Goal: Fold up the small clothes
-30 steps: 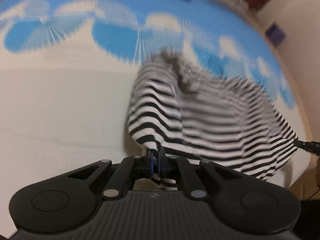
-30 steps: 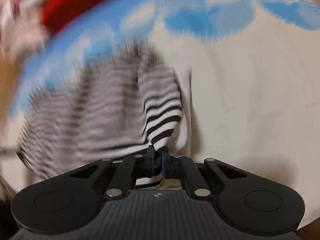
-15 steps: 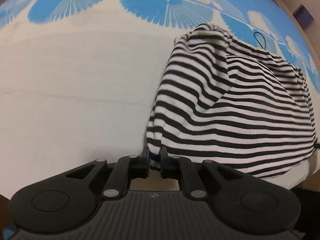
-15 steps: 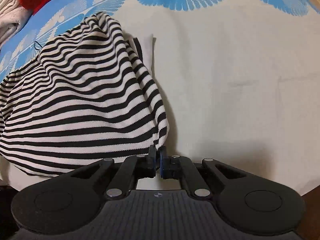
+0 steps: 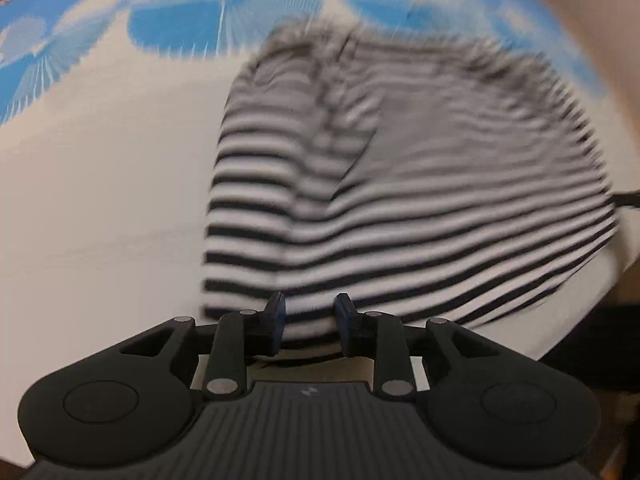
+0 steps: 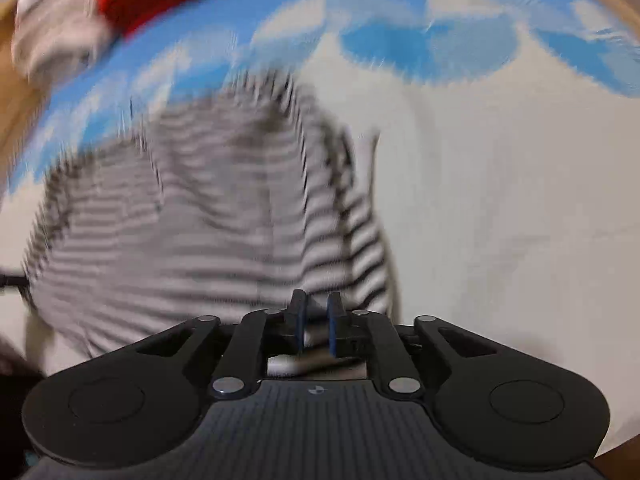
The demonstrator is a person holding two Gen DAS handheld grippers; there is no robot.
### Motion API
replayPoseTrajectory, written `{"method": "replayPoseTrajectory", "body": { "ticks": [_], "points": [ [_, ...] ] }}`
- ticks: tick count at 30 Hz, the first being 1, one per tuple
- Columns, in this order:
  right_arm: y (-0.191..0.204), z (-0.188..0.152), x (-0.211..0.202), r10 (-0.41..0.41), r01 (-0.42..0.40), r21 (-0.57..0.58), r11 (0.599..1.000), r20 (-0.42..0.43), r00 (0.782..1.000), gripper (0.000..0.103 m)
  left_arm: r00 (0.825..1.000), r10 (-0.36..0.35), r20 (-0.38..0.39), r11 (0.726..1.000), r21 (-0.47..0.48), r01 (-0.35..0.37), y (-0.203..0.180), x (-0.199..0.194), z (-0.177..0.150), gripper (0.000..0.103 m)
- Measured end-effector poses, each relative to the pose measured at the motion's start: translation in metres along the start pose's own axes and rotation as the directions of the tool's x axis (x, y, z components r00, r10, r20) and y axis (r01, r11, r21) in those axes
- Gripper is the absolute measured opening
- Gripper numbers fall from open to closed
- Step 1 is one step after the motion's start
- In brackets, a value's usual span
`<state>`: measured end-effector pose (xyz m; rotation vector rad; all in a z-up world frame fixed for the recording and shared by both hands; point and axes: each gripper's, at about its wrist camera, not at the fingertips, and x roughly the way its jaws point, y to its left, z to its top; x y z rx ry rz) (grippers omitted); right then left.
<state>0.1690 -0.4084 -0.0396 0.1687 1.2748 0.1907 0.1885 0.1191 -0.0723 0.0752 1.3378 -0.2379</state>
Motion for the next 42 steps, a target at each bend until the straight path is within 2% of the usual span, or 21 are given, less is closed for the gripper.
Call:
{"method": "replayPoseTrajectory", "body": {
  "ticks": [2,4,6,8,10,13,17,19,22,28,29,30,32,33,34,36,38,39,40,41,42],
  "points": [
    [0.006,-0.004,0.021,-0.087,0.081,-0.066,0.995,-0.099,0.991,0.021,0.999,0.025,-0.04,1.0,-0.012,-0.026,0.004,0.008,0.0,0.03],
    [0.005,-0.002,0.026,-0.12,0.112,-0.081,0.99,-0.101,0.988,0.021,1.0,0.007,0.014,0.998,-0.055,-0.006,0.012,-0.004,0.004,0.03],
    [0.0,0.007,0.015,-0.112,0.111,-0.023,0.994,-0.029,0.993,0.021,0.989,-0.025,0.142,0.994,-0.102,0.04,0.02,-0.026,0.009,0.03],
    [-0.001,0.017,0.002,-0.106,0.104,0.022,0.994,0.085,0.991,0.024,0.956,-0.063,0.285,0.982,-0.155,0.111,0.028,-0.045,0.014,0.03],
    [0.001,0.025,-0.01,-0.111,0.1,0.059,0.993,0.217,0.97,0.024,0.927,-0.031,0.374,0.975,-0.195,0.111,0.031,-0.052,0.022,0.03],
    [0.006,0.038,-0.015,-0.108,0.087,0.075,0.993,0.338,0.935,0.024,0.901,0.041,0.431,0.979,-0.197,0.05,0.024,-0.05,0.037,0.03],
    [0.017,0.054,-0.006,-0.126,0.103,0.077,0.992,0.415,0.901,0.026,0.876,0.118,0.467,0.987,-0.153,-0.052,0.008,-0.043,0.054,0.032],
    [0.023,0.064,-0.002,-0.137,0.116,0.075,0.99,0.44,0.888,0.034,0.873,0.118,0.473,0.989,-0.137,-0.059,0.001,-0.031,0.064,0.035],
    [0.028,0.076,0.014,-0.139,0.131,0.047,0.99,0.421,0.896,0.045,0.871,0.103,0.48,0.992,-0.114,-0.055,-0.003,-0.018,0.078,0.045],
    [0.038,0.093,0.042,-0.157,0.169,0.005,0.986,0.395,0.905,0.044,0.873,0.107,0.476,0.994,-0.082,-0.077,-0.004,0.003,0.098,0.044],
    [0.039,0.095,0.045,-0.154,0.167,0.001,0.986,0.394,0.906,0.044,0.877,0.104,0.469,0.994,-0.079,-0.076,-0.003,0.006,0.102,0.037],
    [0.039,0.098,0.048,-0.153,0.168,-0.006,0.986,0.389,0.909,0.042,0.882,0.103,0.459,0.994,-0.075,-0.077,-0.001,0.01,0.105,0.032],
    [0.04,0.102,0.057,-0.136,0.156,-0.025,0.987,0.37,0.919,0.021,0.897,0.098,0.432,0.995,-0.064,-0.078,0.001,0.019,0.111,0.012],
    [0.04,0.104,0.062,-0.125,0.148,-0.037,0.988,0.358,0.925,0.015,0.902,0.091,0.423,0.996,-0.059,-0.073,0.002,0.023,0.114,0.009],
    [0.04,0.106,0.066,-0.116,0.142,-0.051,0.989,0.346,0.931,0.002,0.902,0.084,0.423,0.996,-0.052,-0.069,0.004,0.025,0.116,0.004],
    [0.039,0.11,0.069,-0.136,0.163,-0.052,0.985,0.341,0.93,0.001,0.871,0.131,0.474,0.991,-0.068,-0.112,0.004,0.02,0.118,0.004],
    [0.033,0.117,0.056,-0.228,0.233,0.041,0.972,0.426,0.875,0.0,0.817,0.147,0.557,0.988,-0.121,-0.095,0.009,0.008,0.12,0.003],
    [0.028,0.121,0.047,-0.23,0.211,0.095,0.973,0.467,0.853,0.0,0.802,0.148,0.578,0.988,-0.129,-0.089,0.009,0.006,0.121,0.004],
    [0.028,0.123,0.042,-0.244,0.213,0.119,0.97,0.499,0.832,0.0,0.797,0.157,0.583,0.987,-0.123,-0.105,0.005,0.009,0.123,0.004],
    [0.031,0.124,0.042,-0.266,0.244,0.112,0.963,0.515,0.815,0.0,0.808,0.173,0.563,0.985,-0.098,-0.143,-0.002,0.017,0.126,0.004],
    [0.036,0.126,0.048,-0.278,0.272,0.088,0.958,0.511,0.813,0.0,0.822,0.193,0.536,0.981,-0.077,-0.181,-0.006,0.026,0.129,0.004]
  ]
}}
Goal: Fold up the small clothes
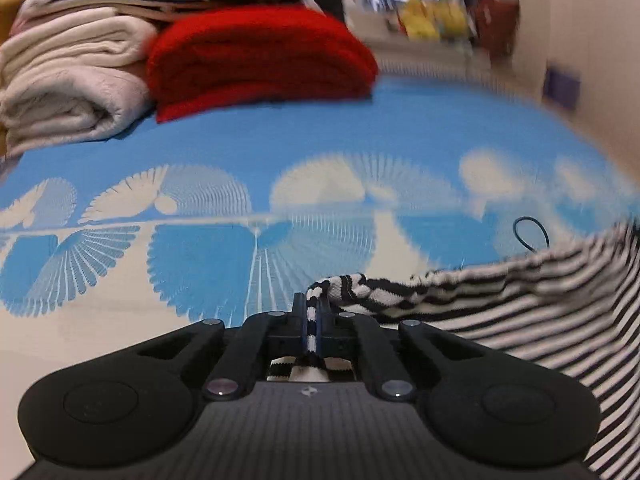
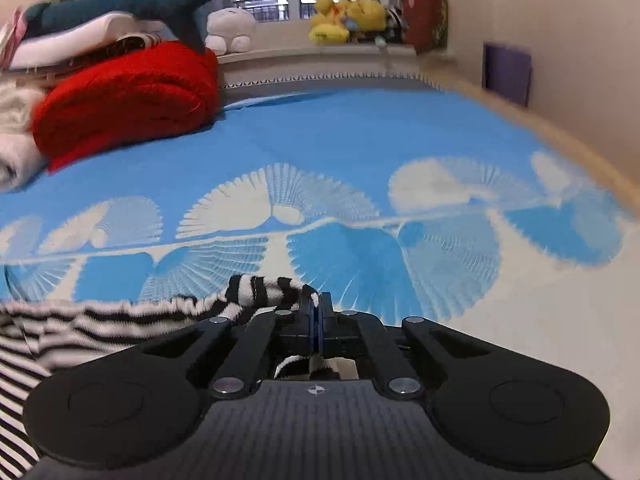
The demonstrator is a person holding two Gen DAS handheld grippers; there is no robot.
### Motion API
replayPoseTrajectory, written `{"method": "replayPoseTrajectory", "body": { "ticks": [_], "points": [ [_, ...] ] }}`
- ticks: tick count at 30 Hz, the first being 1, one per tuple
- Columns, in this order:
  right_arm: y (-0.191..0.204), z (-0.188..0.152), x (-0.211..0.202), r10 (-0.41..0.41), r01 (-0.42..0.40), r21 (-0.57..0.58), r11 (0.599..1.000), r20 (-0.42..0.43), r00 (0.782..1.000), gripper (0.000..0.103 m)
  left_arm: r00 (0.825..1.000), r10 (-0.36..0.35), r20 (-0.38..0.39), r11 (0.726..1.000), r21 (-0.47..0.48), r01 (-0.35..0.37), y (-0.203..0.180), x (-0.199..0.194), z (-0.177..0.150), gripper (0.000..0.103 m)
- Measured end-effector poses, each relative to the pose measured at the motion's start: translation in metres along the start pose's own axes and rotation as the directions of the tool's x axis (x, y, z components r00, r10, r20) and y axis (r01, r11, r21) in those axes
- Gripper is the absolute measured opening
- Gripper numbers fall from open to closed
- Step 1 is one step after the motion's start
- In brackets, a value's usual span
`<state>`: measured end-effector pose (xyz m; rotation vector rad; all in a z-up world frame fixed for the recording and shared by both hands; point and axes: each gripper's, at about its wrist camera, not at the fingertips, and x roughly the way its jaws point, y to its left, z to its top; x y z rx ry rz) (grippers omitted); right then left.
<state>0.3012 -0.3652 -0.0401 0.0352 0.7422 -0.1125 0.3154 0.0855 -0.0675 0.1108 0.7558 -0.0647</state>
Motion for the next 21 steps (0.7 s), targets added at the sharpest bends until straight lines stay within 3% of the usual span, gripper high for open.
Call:
{"method": "replayPoseTrajectory", "body": {
  "ticks": [2,4,5,6,9,10,12,14,15,16,18,19,21],
  "points": [
    [0.008,-0.008,0.014,-0.025,0.023,-0.031,0.999,-0.051,0.998,0.001,0.998,0.019,-0.059,1.0,0.025,-0.018,-0.006,0.017,-0.005,0.007],
    [0.015,-0.017,0.03,-0.053,0.044,-0.081,0.996,-0.119,0.991,0.002,0.993,0.006,-0.119,1.0,-0.007,-0.006,-0.003,0.029,-0.009,0.013],
    [0.017,-0.022,0.038,-0.059,0.044,-0.101,0.994,-0.157,0.986,0.01,0.987,-0.018,-0.162,0.999,-0.036,0.012,0.001,0.033,-0.009,0.023],
    [0.02,-0.026,0.043,-0.062,0.04,-0.119,0.992,-0.195,0.979,0.016,0.981,-0.037,-0.193,0.998,-0.057,0.027,0.005,0.033,-0.008,0.026],
    [0.021,-0.025,0.034,-0.074,0.045,-0.151,0.988,-0.19,0.979,0.03,0.99,-0.067,-0.123,0.997,-0.053,0.061,0.012,0.003,0.0,0.032],
    [0.017,-0.019,0.024,-0.058,0.035,-0.14,0.989,-0.164,0.985,0.033,0.992,-0.094,-0.081,0.994,-0.057,0.089,0.016,-0.012,0.002,0.035],
    [0.007,-0.007,-0.001,0.009,-0.021,-0.104,0.994,-0.107,0.994,0.036,0.98,-0.195,-0.047,0.979,-0.063,0.192,0.019,-0.032,0.001,0.035],
    [-0.003,-0.002,-0.03,0.13,-0.136,-0.081,0.987,-0.076,0.989,0.037,0.956,-0.283,-0.073,0.959,-0.004,0.284,0.017,-0.04,-0.008,0.035],
    [-0.008,-0.004,-0.04,0.185,-0.192,-0.082,0.978,-0.082,0.979,0.037,0.95,-0.293,-0.111,0.953,0.044,0.299,0.013,-0.038,-0.015,0.035],
    [-0.013,-0.008,-0.049,0.241,-0.252,-0.097,0.963,-0.108,0.964,0.037,0.944,-0.285,-0.167,0.949,0.092,0.303,0.009,-0.033,-0.024,0.034],
    [-0.017,-0.022,-0.059,0.31,-0.339,-0.145,0.929,-0.191,0.931,0.037,0.941,-0.174,-0.289,0.958,0.171,0.229,0.007,-0.013,-0.046,0.03],
    [-0.018,-0.032,-0.062,0.321,-0.368,-0.174,0.914,-0.246,0.915,0.037,0.937,-0.085,-0.34,0.967,0.197,0.159,0.01,-0.002,-0.056,0.024],
    [-0.019,-0.055,-0.061,0.281,-0.382,-0.236,0.894,-0.371,0.885,0.037,0.936,-0.027,-0.351,0.982,0.168,0.091,0.021,-0.003,-0.057,0.019]
  ]
}}
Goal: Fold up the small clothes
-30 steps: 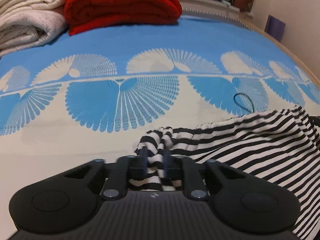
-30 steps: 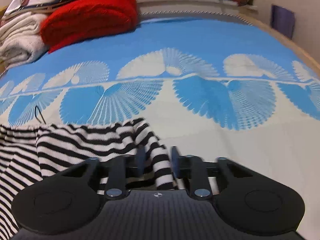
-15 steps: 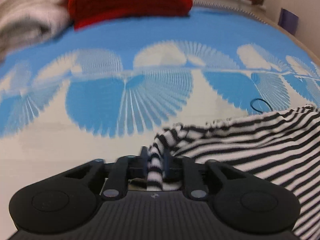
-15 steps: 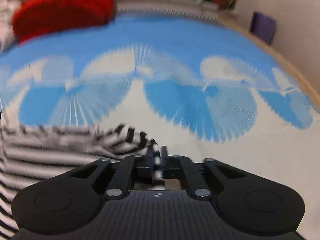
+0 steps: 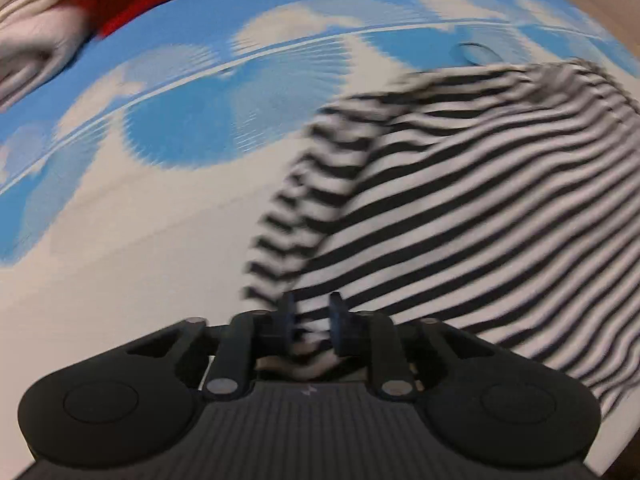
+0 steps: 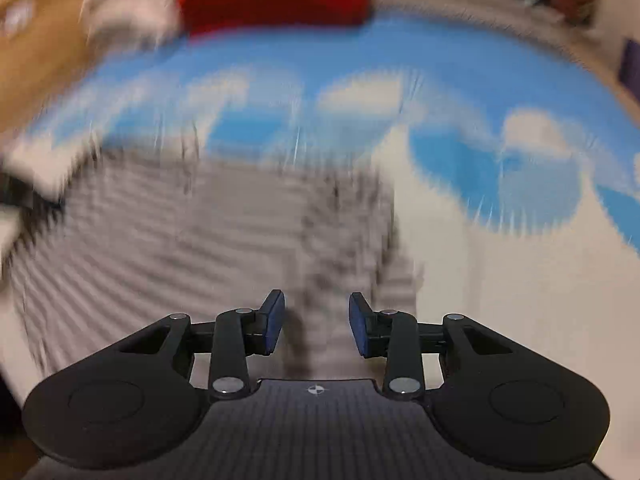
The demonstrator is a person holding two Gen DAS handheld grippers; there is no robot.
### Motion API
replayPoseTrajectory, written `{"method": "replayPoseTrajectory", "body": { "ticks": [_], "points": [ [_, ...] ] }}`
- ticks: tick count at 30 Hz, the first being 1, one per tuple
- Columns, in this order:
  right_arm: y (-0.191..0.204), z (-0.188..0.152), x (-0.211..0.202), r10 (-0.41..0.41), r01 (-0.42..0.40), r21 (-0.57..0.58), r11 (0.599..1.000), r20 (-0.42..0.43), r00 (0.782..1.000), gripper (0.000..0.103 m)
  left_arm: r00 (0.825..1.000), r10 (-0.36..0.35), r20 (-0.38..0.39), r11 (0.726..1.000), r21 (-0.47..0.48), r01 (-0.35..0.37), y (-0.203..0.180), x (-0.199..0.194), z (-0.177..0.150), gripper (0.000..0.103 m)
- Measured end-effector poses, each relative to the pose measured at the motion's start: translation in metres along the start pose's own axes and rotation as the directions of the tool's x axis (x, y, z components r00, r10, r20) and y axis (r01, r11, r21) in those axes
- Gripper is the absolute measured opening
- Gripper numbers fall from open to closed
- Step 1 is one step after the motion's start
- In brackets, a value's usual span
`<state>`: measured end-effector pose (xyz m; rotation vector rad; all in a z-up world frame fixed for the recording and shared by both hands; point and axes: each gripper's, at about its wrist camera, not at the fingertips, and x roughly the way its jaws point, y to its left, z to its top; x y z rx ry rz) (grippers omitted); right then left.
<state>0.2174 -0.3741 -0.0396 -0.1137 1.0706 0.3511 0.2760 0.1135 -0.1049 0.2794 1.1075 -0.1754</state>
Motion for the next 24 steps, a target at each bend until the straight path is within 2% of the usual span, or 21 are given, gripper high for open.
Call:
{"method": "replayPoseTrajectory", "body": {
  "ticks": [2,5,7,9,10,11,12,13,15,17,18,20,22,24],
  "points": [
    [0.002,-0.019,0.008,-0.048,0.042,-0.054,0.998,-0.114,0.992,0.037,0.999,-0.018,0.036,0.998,-0.054,0.02,0.006,-0.018,0.0,0.019],
    [0.003,-0.03,-0.006,-0.039,0.032,-0.063,0.998,-0.12,0.992,0.037,0.987,-0.131,0.097,0.99,-0.034,0.135,-0.001,-0.048,-0.006,0.025],
    [0.003,-0.036,-0.012,-0.032,0.025,-0.054,0.998,-0.138,0.99,0.037,0.975,-0.216,0.054,0.976,0.019,0.216,-0.01,-0.052,-0.016,0.026],
    [0.005,-0.045,-0.009,-0.062,0.047,-0.082,0.996,-0.197,0.978,0.037,0.982,-0.187,-0.042,0.978,0.084,0.19,-0.021,-0.042,-0.028,0.026],
    [0.006,-0.051,-0.002,-0.103,0.08,-0.106,0.991,-0.239,0.966,0.037,0.985,-0.139,-0.098,0.983,0.104,0.149,-0.024,-0.033,-0.036,0.027],
    [0.006,-0.056,0.004,-0.145,0.112,-0.134,0.985,-0.276,0.95,0.037,0.989,-0.081,-0.127,0.989,0.112,0.096,-0.024,-0.028,-0.04,0.026],
    [0.008,-0.059,0.004,-0.167,0.128,-0.156,0.98,-0.277,0.946,0.037,0.991,-0.057,-0.12,0.993,0.093,0.068,-0.021,-0.032,-0.041,0.026],
    [0.009,-0.057,0.0,-0.174,0.135,-0.158,0.978,-0.267,0.948,0.037,0.993,-0.062,-0.098,0.996,0.059,0.068,-0.017,-0.04,-0.04,0.026],
    [0.012,-0.051,-0.012,-0.207,0.179,-0.138,0.974,-0.229,0.951,0.037,0.998,-0.058,0.002,0.998,-0.023,0.058,-0.01,-0.068,-0.037,0.031],
    [0.017,-0.046,-0.033,-0.231,0.217,-0.107,0.97,-0.145,0.962,0.037,0.994,-0.021,0.105,0.994,-0.109,0.033,-0.005,-0.1,-0.037,0.04],
    [0.019,-0.043,-0.044,-0.237,0.23,-0.083,0.97,-0.098,0.966,0.037,0.989,-0.012,0.15,0.989,-0.146,0.034,-0.006,-0.114,-0.037,0.041],
    [0.024,-0.036,-0.07,-0.26,0.26,-0.021,0.965,0.018,0.965,0.041,0.97,0.008,0.244,0.976,-0.215,0.046,-0.01,-0.141,-0.039,0.051],
    [0.028,-0.031,-0.098,-0.278,0.269,0.08,0.96,0.13,0.952,0.042,0.951,0.037,0.308,0.968,-0.248,0.043,-0.025,-0.164,-0.049,0.057],
    [0.031,-0.032,-0.12,-0.283,0.244,0.192,0.951,0.216,0.934,0.043,0.943,0.049,0.33,0.968,-0.249,0.037,-0.04,-0.176,-0.056,0.057]
  ]
}}
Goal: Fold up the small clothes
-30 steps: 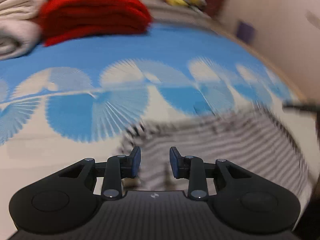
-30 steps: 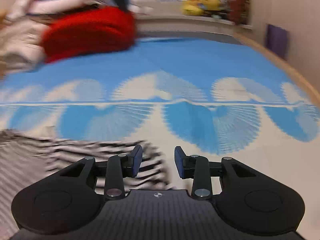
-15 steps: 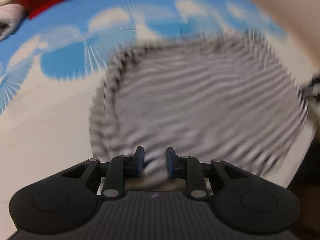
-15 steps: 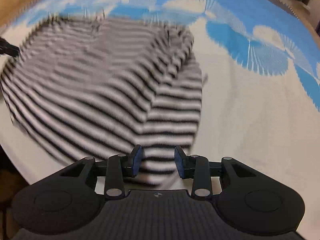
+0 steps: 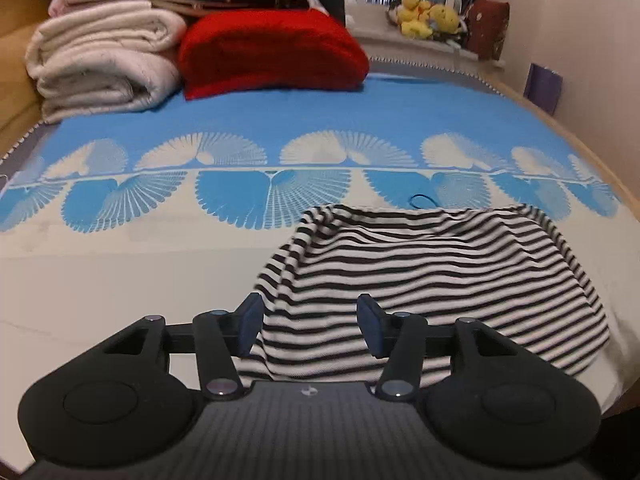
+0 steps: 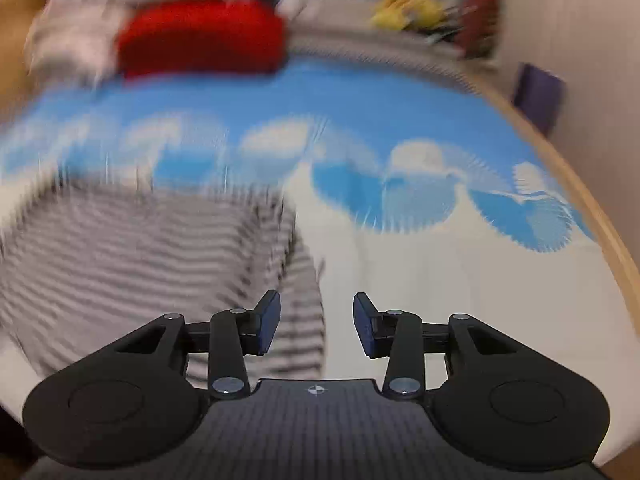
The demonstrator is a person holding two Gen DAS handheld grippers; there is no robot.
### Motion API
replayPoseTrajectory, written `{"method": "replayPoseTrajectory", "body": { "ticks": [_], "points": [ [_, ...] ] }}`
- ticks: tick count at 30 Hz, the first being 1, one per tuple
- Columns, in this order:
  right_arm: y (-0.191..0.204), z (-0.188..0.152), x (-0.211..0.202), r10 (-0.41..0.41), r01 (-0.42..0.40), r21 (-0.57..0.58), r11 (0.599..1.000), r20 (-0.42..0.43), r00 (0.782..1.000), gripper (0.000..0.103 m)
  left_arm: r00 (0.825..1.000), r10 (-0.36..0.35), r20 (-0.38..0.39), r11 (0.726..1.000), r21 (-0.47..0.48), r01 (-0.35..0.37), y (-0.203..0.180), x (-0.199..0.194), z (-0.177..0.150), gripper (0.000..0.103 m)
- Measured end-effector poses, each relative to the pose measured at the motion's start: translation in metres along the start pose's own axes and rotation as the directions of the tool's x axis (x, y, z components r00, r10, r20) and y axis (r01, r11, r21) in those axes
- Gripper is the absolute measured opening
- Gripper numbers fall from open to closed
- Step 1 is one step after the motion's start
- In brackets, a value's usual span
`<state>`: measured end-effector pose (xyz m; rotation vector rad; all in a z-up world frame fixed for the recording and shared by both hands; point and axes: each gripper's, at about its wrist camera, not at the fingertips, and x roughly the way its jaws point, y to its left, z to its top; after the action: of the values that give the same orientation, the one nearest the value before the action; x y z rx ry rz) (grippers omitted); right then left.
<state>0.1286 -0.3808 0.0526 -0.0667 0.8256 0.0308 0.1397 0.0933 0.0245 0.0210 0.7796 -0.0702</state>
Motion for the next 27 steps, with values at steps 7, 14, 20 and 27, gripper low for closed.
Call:
{"method": "replayPoseTrajectory", "body": {
  "ticks": [7,14,20,27],
  "points": [
    [0.011,-0.027,-0.041,-0.007,-0.015,0.205,0.979,0.108,0.994,0.051,0.999,0.028,0.022,0.994,-0.104,-0.025,-0.004,-0.02,-0.042,0.046],
    [0.02,-0.036,-0.042,-0.039,0.02,0.163,0.986,0.114,0.993,0.051,0.999,-0.006,-0.032,0.951,-0.308,-0.005,0.025,-0.018,-0.056,0.013],
    [0.011,-0.039,-0.038,-0.038,0.022,0.164,0.986,0.092,0.995,0.051,0.994,-0.004,-0.113,0.925,-0.378,-0.039,0.029,0.003,-0.061,0.013],
    [-0.003,-0.04,-0.024,-0.05,0.041,0.179,0.983,0.047,0.998,0.051,0.98,0.017,-0.2,0.906,-0.411,-0.099,0.027,0.029,-0.071,0.015]
  ]
}}
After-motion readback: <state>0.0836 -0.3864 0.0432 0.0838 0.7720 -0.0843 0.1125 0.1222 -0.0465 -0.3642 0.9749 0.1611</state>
